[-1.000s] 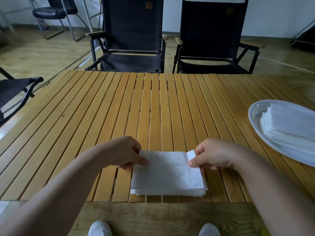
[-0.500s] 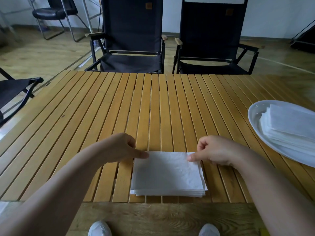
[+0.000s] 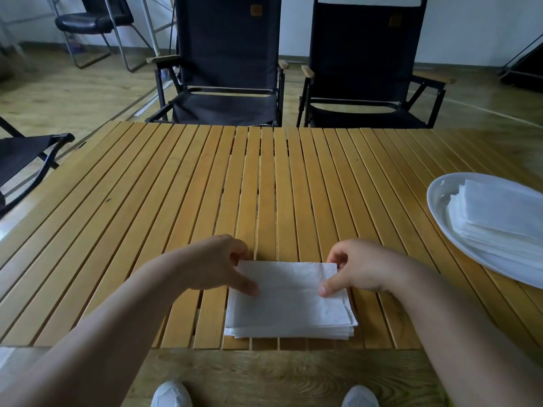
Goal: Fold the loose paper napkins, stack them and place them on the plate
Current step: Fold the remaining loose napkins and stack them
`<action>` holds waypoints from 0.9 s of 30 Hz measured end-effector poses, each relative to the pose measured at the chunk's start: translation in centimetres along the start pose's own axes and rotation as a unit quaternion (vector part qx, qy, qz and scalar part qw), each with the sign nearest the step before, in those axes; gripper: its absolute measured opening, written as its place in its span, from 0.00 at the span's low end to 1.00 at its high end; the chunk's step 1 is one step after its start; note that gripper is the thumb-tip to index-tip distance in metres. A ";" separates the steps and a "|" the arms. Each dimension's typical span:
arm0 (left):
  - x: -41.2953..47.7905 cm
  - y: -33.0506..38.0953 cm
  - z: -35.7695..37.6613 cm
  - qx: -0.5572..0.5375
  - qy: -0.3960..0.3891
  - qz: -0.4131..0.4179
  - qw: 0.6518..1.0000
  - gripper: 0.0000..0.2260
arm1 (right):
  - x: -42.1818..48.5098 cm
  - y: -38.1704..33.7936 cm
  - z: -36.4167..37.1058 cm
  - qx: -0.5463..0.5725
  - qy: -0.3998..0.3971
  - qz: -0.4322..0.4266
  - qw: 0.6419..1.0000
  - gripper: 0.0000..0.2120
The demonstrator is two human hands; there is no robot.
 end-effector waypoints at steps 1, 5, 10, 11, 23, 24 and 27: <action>0.0 0.0 0.0 0.013 0.004 -0.001 1.000 0.16 | 0.0 -0.1 0.0 -0.005 0.000 0.000 1.000 0.18; 0.2 0.0 0.2 0.047 0.017 0.000 0.999 0.16 | 0.1 -0.3 0.2 -0.011 -0.008 0.003 1.000 0.14; 0.1 0.1 0.3 0.050 0.017 0.011 0.999 0.16 | -0.1 -0.8 0.1 -0.018 -0.007 -0.014 1.000 0.13; 0.1 0.1 0.3 0.051 0.018 0.015 0.998 0.16 | -0.2 -0.8 0.0 -0.015 -0.006 -0.020 1.000 0.13; 0.1 0.1 0.0 -0.076 -0.019 0.042 0.996 0.10 | -0.2 -0.4 -0.8 0.070 0.004 -0.043 0.997 0.10; 0.2 0.0 -0.1 -0.088 -0.017 0.036 0.995 0.11 | -0.2 -0.4 -0.9 0.074 0.006 -0.043 0.996 0.10; 0.3 -0.5 -0.2 -0.145 -0.018 0.024 0.989 0.16 | 0.0 0.1 -0.9 0.081 0.013 -0.035 0.996 0.11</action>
Point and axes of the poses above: each hand's wrist, its own x-axis towards the middle knuckle, its own z-axis out of the palm, y = z × x, the point moved 6 cm from there along x, towards the middle knuckle, and after that the axes turned 10 degrees about -z, right-handed, at the moved point
